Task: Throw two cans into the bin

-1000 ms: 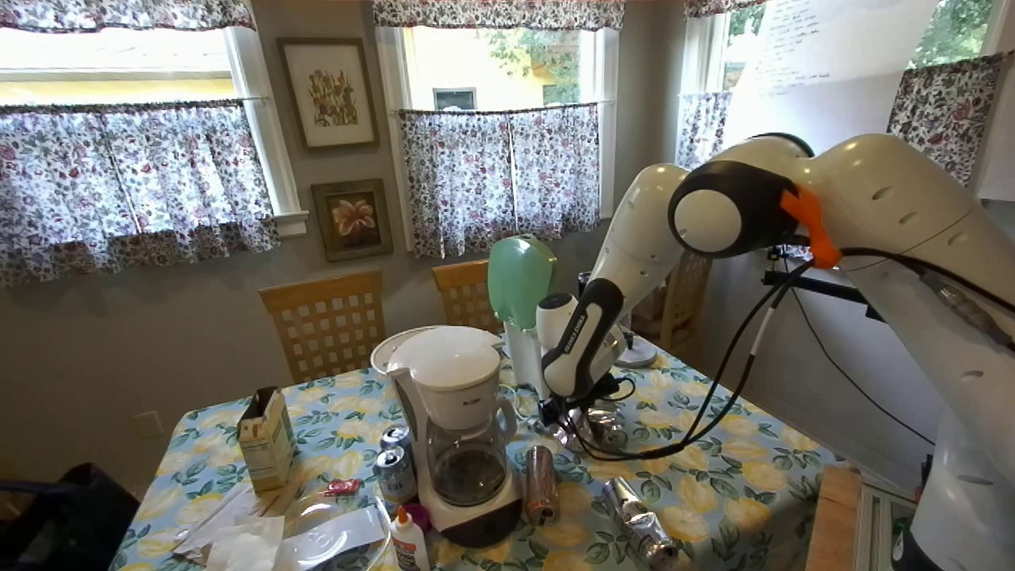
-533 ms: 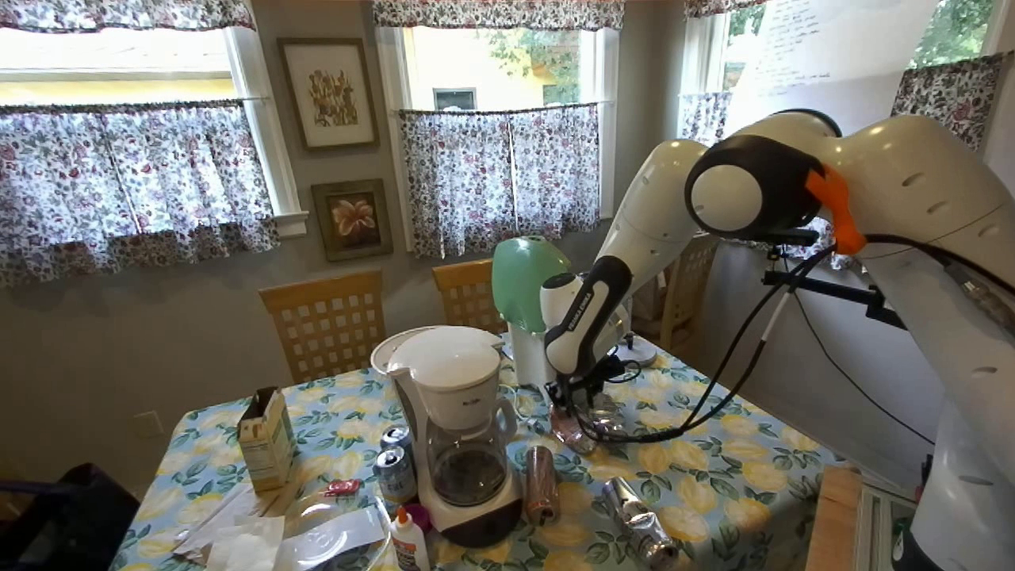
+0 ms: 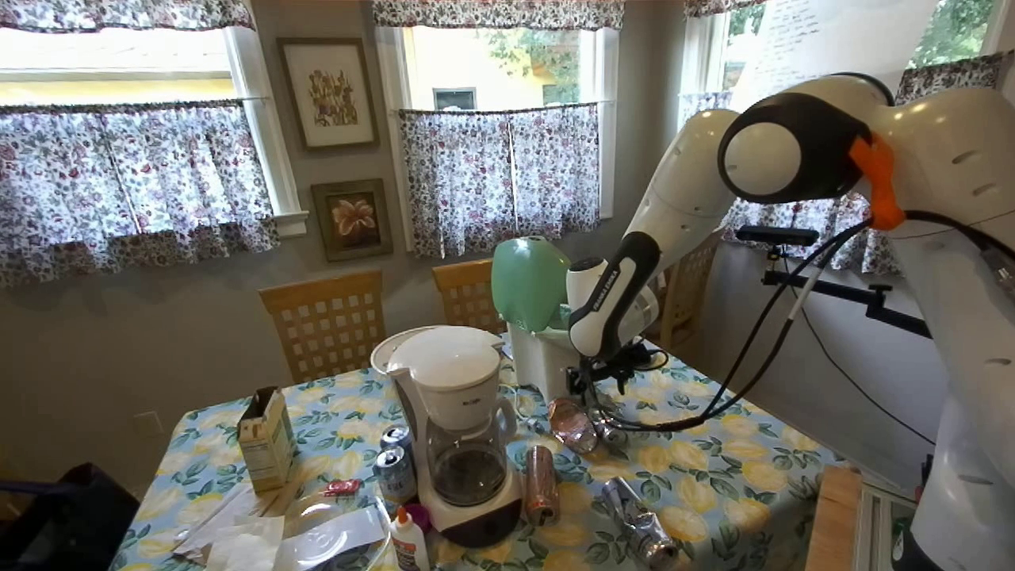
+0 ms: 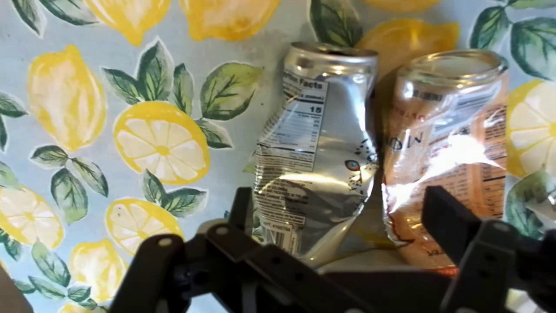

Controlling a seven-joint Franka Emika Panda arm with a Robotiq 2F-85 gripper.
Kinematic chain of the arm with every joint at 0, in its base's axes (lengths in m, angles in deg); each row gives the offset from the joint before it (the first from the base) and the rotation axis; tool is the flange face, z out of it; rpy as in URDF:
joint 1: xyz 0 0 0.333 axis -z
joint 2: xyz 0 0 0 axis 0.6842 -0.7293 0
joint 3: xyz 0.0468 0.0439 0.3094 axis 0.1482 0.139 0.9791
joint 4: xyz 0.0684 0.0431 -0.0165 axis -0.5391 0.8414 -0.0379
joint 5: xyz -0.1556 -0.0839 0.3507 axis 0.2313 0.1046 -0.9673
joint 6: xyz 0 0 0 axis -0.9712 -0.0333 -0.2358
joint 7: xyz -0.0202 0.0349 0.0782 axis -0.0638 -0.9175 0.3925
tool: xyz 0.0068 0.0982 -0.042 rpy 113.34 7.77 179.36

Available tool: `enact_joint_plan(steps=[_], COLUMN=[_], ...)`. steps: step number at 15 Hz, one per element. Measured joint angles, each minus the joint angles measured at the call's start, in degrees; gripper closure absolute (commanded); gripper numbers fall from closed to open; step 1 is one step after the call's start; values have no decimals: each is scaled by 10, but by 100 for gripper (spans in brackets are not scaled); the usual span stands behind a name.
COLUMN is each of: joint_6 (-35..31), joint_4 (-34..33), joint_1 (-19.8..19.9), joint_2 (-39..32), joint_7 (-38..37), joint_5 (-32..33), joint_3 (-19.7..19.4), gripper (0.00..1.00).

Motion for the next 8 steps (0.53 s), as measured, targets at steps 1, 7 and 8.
enact_joint_plan(steps=[1,7,8], joint_6=[-10,-94,-100], joint_4=[12,55,56], joint_1=[7,83,106], joint_2=[8,21,21], joint_7=[2,86,116], joint_5=[0,-49,-73], joint_3=[1,45,69], gripper=[0,0,0])
